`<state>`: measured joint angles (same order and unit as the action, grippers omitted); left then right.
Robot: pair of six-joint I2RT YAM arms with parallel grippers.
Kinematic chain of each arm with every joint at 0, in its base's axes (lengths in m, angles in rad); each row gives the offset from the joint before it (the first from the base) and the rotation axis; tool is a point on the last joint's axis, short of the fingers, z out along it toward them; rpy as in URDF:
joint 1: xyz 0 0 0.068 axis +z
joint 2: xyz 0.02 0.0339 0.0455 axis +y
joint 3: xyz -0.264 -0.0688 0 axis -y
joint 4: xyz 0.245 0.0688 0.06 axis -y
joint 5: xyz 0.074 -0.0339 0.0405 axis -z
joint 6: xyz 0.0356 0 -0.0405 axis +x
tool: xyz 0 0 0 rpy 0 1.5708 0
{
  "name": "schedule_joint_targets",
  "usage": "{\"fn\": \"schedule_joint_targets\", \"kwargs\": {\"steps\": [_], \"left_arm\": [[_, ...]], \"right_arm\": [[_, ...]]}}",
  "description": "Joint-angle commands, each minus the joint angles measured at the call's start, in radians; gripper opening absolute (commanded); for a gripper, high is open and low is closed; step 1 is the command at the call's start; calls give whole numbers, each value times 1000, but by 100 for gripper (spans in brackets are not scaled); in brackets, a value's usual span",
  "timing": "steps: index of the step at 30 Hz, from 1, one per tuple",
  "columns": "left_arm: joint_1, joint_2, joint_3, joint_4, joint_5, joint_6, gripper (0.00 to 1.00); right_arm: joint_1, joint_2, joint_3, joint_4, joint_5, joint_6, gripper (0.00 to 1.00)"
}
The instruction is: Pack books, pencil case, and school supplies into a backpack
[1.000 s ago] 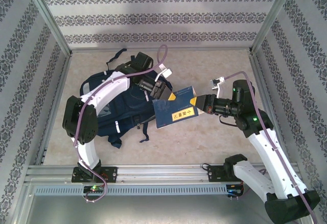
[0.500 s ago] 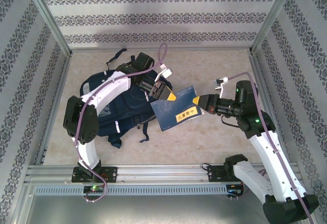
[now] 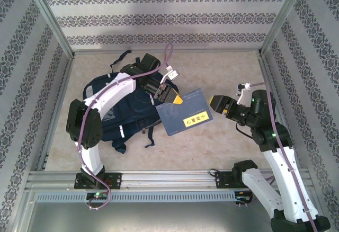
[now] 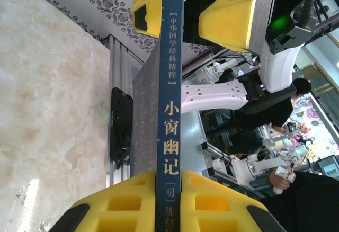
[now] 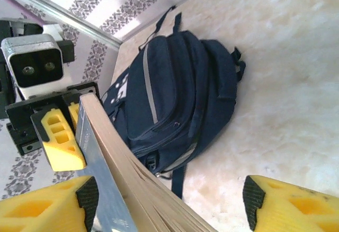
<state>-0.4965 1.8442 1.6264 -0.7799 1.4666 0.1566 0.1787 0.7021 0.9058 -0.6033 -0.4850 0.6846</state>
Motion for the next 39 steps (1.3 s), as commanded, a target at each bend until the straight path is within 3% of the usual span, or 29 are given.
{"fn": "schedule_joint_targets", "kwargs": {"steps": [1, 8, 13, 18, 21, 27, 33, 39], "left_arm": [[-1, -30, 33, 46, 42, -61, 0], [-3, -150, -83, 379, -260, -465, 0], [-22, -249, -256, 667, -487, -768, 0], [-32, -403, -541, 1054, -898, -1206, 0], [-68, -476, -659, 1228, -1117, -1370, 0], [-153, -594, -737, 1291, -1494, -1459, 0], [-206, -598, -763, 1394, -1638, -1506, 0], [-247, -598, -764, 1409, -1691, -1496, 0]], "right_arm": [[-4, -16, -26, 20, 40, 26, 79], [13, -62, -109, 161, -18, 105, 88], [44, -81, -154, 265, -22, 149, 89], [101, -54, -210, 398, -18, 263, 89], [160, -30, -248, 500, -8, 354, 89], [315, 9, -339, 686, 116, 549, 98], [444, 135, -400, 925, 214, 714, 98], [502, 243, -361, 1152, 292, 732, 98]]}}
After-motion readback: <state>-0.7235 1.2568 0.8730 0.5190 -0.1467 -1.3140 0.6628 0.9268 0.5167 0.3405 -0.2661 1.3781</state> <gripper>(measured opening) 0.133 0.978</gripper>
